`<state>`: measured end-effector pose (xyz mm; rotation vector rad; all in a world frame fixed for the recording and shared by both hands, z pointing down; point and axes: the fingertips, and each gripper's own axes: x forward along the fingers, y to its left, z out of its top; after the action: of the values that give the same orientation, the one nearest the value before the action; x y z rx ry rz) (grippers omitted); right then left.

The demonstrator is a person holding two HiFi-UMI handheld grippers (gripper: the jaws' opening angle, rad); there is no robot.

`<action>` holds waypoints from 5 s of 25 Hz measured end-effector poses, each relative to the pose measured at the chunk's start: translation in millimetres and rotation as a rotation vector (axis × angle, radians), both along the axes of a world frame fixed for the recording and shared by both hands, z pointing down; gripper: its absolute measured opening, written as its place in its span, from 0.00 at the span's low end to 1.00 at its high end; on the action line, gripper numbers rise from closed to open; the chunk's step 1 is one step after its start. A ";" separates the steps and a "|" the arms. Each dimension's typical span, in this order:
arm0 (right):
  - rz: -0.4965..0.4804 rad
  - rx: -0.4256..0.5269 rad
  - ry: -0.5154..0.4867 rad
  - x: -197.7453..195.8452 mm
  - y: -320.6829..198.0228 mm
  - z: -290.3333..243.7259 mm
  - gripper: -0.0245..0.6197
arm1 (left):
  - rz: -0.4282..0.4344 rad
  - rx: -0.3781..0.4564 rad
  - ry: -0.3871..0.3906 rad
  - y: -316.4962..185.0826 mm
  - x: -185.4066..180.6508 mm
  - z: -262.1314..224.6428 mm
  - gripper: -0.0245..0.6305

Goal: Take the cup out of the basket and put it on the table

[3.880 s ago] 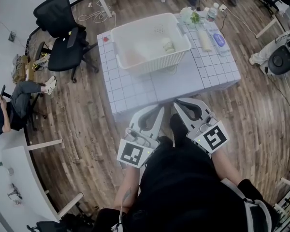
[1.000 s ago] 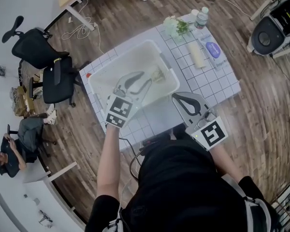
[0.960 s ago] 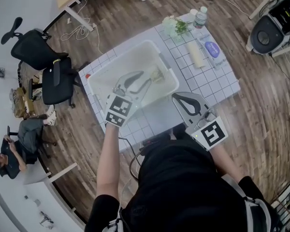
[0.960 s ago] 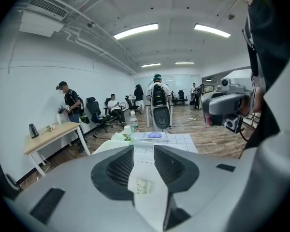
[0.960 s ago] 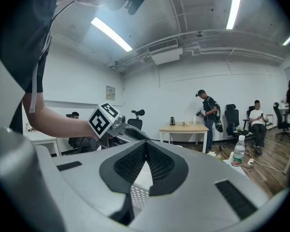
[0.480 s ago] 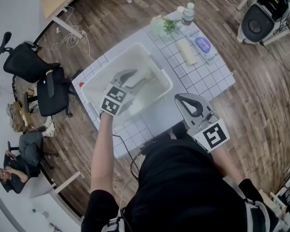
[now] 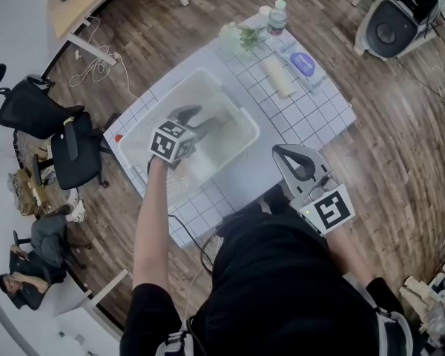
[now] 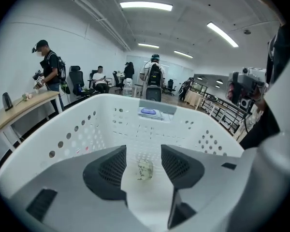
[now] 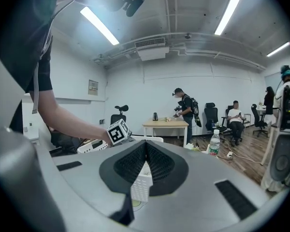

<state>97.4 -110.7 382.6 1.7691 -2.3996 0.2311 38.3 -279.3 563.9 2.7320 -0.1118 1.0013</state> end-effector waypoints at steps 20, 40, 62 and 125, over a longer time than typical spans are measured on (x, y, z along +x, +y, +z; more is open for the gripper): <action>0.069 -0.051 0.016 16.6 5.1 9.2 0.06 | 0.055 -0.184 -0.144 -16.7 6.6 88.9 0.44; 0.067 -0.035 0.015 20.4 -3.3 6.8 0.06 | 0.092 -0.149 -0.175 -7.0 9.2 101.6 0.27; 0.037 -0.017 0.014 11.4 2.5 0.6 0.06 | 0.051 -0.180 -0.015 -2.6 -1.5 59.6 0.06; -0.352 0.045 0.018 -40.6 49.3 -13.6 0.06 | -0.498 0.341 0.528 148.0 -112.0 -193.6 0.06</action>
<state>56.8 -61.5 369.1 1.3232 -2.6647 0.1179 -73.7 -131.3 370.3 2.9227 -0.8812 0.1252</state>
